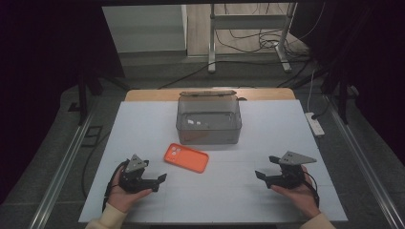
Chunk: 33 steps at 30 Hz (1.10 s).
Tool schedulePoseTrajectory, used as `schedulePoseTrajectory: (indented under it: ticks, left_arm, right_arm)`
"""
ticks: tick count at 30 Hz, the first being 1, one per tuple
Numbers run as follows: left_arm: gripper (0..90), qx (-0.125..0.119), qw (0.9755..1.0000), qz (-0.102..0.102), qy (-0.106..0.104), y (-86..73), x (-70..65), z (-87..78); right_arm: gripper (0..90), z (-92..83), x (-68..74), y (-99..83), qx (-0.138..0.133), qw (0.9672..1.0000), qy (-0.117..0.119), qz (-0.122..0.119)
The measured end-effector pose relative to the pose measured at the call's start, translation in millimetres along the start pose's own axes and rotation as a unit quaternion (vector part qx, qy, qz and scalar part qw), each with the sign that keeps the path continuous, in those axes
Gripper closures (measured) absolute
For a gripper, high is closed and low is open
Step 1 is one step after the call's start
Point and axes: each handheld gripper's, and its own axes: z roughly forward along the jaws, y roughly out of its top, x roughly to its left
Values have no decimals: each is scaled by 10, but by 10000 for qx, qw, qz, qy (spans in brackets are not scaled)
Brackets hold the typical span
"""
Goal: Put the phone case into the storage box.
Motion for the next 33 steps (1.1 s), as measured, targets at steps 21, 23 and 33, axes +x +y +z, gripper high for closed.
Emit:
schedulePoseTrajectory:
  ticks: [21, 23, 33]
  left_arm:
    - [117, -91, 9998, 91, -154, 29, -29, 7]
    - [117, -93, 9997, 109, -174, 27, -33, 8]
    - [114, 27, 9998, 129, -158, 29, -42, 76]
  right_arm:
    - [168, -49, -28, -33, 101, 9997, -177, 98]
    - [168, -50, -37, -43, 93, 9997, -168, 158]
    - [170, -79, -49, -46, 80, 9998, -104, 123]
